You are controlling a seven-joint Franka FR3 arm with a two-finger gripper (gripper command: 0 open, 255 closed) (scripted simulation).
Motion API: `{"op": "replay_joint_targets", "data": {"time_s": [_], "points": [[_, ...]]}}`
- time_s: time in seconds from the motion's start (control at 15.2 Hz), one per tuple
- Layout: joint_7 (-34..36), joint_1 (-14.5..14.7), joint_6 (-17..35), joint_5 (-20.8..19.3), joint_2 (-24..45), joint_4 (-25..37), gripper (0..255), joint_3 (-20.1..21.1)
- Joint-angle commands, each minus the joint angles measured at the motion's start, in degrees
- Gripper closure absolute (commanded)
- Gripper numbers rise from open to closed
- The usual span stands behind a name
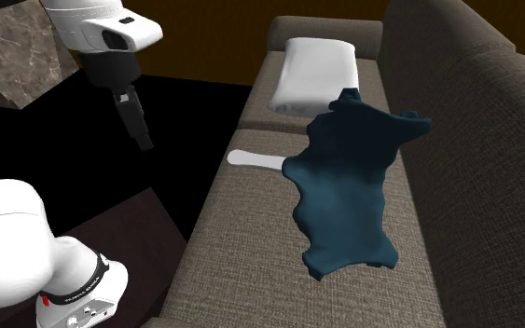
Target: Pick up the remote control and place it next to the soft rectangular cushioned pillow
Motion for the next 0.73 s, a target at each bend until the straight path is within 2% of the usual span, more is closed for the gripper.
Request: {"op": "replay_joint_targets", "data": {"time_s": [0.0, 0.66], "points": [[0.0, 0.0, 0.0, 0.0, 0.0, 0.0, 0, 0.0], [13.0, -2.8, 19.0, 3.6, 16.6, -1.6, 0, 2.8]]}}
